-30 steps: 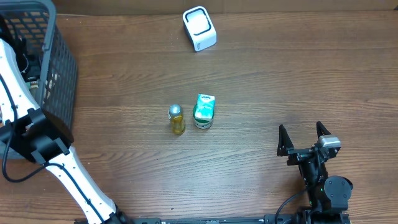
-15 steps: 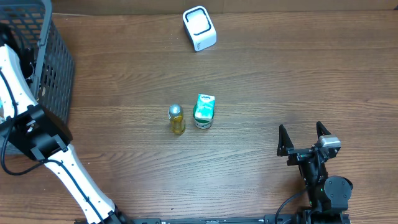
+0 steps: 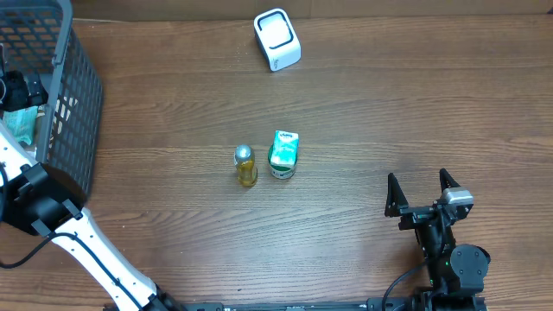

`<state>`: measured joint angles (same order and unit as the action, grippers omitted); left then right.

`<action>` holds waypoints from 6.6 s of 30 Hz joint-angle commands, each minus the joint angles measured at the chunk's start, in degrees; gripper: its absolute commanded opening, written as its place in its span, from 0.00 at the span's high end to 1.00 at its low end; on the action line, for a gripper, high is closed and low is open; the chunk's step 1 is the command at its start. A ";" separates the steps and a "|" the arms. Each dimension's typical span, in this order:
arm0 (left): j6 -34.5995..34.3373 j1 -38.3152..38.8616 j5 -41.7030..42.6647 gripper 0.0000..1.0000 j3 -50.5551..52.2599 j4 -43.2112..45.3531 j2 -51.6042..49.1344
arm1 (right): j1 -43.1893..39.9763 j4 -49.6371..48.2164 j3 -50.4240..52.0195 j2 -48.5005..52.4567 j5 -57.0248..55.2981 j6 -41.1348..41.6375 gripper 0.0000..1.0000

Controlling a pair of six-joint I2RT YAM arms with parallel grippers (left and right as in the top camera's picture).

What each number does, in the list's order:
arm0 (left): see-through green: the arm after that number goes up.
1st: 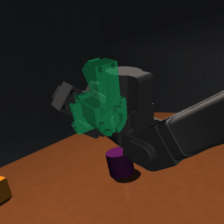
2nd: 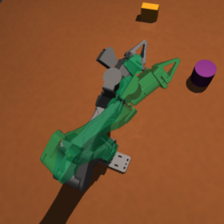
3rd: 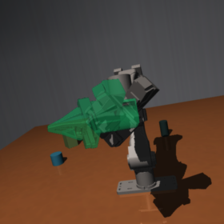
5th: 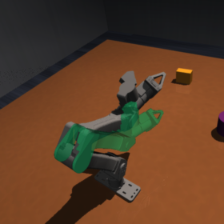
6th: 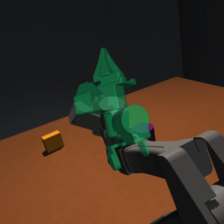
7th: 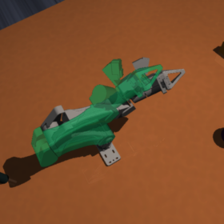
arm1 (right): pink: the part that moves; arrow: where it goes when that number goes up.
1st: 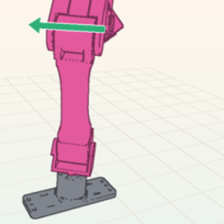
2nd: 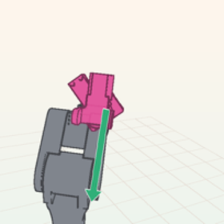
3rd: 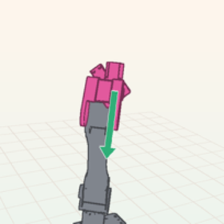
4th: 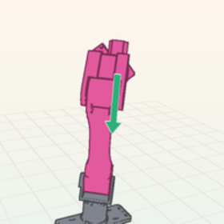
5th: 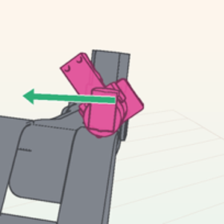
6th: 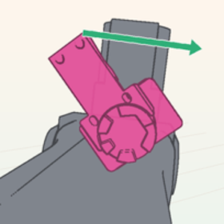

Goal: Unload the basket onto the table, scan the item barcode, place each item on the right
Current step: 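Grasp the brown-and-green toilet paper bag in the basket with the left gripper, then lift the bag out of the basket and carry it toward table center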

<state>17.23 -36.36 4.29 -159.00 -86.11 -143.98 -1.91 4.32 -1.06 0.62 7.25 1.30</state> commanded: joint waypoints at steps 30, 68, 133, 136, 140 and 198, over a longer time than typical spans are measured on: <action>2.01 0.42 -12.79 0.00 31.95 14.91 1.16 | -0.31 -0.20 0.61 -0.46 -0.15 0.02 0.00; -4.61 0.55 -7.87 0.45 35.52 11.08 1.27 | -0.31 -0.20 0.61 -0.46 -0.15 0.02 0.00; -16.83 -3.85 -7.39 0.01 29.42 18.29 2.75 | -0.31 -0.20 0.61 -0.46 -0.15 0.02 0.00; -16.81 -3.91 -7.43 0.00 29.42 18.18 0.26 | -0.31 -0.20 0.61 -0.46 -0.15 0.02 0.00; -16.76 -3.91 -7.39 0.00 29.42 17.33 -2.32 | -0.31 -0.20 0.61 -0.46 -0.15 0.02 0.00; -48.72 42.07 -13.55 0.96 25.73 -8.70 36.41 | -0.31 -0.17 0.61 -0.46 -0.15 0.02 0.00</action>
<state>-24.69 1.93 -1.91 -138.12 -96.01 -108.18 -1.89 4.34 -1.06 0.62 7.22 1.28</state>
